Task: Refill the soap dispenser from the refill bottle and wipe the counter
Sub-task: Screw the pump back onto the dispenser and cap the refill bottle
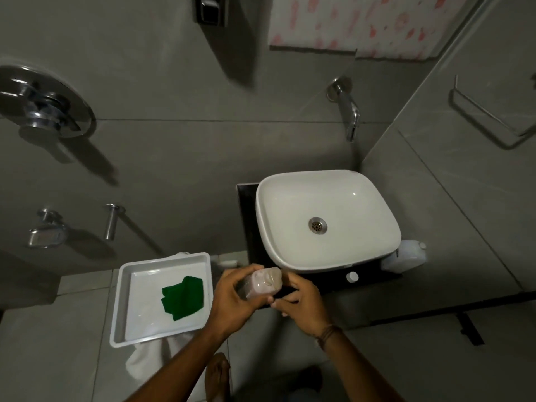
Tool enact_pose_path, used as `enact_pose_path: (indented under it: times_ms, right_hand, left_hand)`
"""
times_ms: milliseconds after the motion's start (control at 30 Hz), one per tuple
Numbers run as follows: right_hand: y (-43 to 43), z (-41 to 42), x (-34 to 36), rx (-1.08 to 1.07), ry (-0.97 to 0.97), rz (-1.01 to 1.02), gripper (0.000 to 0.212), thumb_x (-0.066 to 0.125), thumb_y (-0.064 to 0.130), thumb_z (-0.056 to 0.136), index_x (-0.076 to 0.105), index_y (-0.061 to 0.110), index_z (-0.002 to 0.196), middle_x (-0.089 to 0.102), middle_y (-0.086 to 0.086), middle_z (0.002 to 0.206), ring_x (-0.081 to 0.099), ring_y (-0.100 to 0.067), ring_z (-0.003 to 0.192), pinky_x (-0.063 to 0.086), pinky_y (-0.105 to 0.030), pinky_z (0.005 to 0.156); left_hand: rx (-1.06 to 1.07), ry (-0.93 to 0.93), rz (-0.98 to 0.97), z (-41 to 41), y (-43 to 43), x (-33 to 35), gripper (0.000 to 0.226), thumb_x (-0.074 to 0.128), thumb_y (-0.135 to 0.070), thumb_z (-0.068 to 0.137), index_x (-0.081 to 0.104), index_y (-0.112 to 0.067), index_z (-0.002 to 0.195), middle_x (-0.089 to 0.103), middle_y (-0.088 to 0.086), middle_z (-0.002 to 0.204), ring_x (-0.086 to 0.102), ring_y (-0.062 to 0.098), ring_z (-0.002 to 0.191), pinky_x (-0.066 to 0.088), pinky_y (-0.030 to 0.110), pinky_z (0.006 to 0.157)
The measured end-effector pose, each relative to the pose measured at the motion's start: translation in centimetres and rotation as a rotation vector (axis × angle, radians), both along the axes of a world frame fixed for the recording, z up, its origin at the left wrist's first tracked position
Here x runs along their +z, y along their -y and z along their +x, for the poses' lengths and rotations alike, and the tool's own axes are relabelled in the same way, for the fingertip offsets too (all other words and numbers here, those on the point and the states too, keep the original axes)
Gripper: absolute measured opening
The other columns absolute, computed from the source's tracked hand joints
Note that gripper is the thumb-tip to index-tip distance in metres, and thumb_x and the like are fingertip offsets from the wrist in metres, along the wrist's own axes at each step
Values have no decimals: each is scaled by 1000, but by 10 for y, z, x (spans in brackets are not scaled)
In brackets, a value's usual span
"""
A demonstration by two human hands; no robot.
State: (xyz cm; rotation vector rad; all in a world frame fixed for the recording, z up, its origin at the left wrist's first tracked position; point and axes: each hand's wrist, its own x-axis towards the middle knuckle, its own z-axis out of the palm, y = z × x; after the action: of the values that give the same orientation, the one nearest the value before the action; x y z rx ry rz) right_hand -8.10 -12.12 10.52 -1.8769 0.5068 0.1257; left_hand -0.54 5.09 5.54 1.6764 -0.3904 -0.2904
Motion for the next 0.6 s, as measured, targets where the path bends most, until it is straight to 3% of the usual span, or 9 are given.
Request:
enact_pose_path:
  times_ms: [67, 133, 233, 400, 500, 600]
  right_hand:
    - [5, -7, -20, -106, -5, 38, 50, 81, 6, 81, 69, 39, 116, 77, 8, 113, 75, -12, 90, 57, -20, 69]
    - [12, -11, -42, -161, -37, 58, 48, 79, 6, 84, 69, 31, 123, 76, 6, 117, 73, -14, 105, 62, -29, 80]
    - [20, -13, -68, -221, -77, 69, 50, 75, -1, 85, 68, 25, 128, 74, 6, 119, 71, -13, 112, 61, -41, 94]
    - [25, 0, -92, -273, -95, 52, 51, 73, -6, 84, 68, 17, 129, 73, 1, 121, 69, -15, 114, 59, -35, 98]
    - [27, 8, -100, -272, -112, 73, 50, 70, -10, 85, 67, 12, 130, 73, -3, 123, 68, -19, 116, 57, -20, 91]
    - [28, 11, -105, -280, -114, 90, 51, 69, -12, 85, 66, 10, 131, 71, -6, 125, 67, -20, 116, 56, -22, 93]
  left_hand:
    - [-34, -72, -3, -7, 14, -17, 62, 99, -32, 64, 74, -39, 121, 77, -11, 119, 70, 21, 115, 59, 44, 99]
    - [-46, -114, 18, -11, 28, -29, 59, 98, -34, 65, 75, -39, 119, 79, -6, 117, 73, 21, 112, 61, 49, 97]
    - [-27, -179, 26, -15, 44, -46, 57, 97, -31, 64, 76, -37, 117, 80, -2, 113, 76, 17, 106, 63, 44, 94]
    - [3, -228, 43, -11, 60, -76, 60, 96, -14, 64, 75, -37, 115, 81, -3, 110, 76, 14, 104, 62, 34, 93]
    - [23, -242, 66, -6, 64, -86, 65, 97, -7, 63, 74, -42, 114, 81, -9, 110, 76, 10, 103, 61, 24, 89]
    - [33, -242, 102, -4, 65, -91, 70, 97, 0, 64, 73, -43, 114, 80, -11, 111, 76, 8, 103, 60, 22, 88]
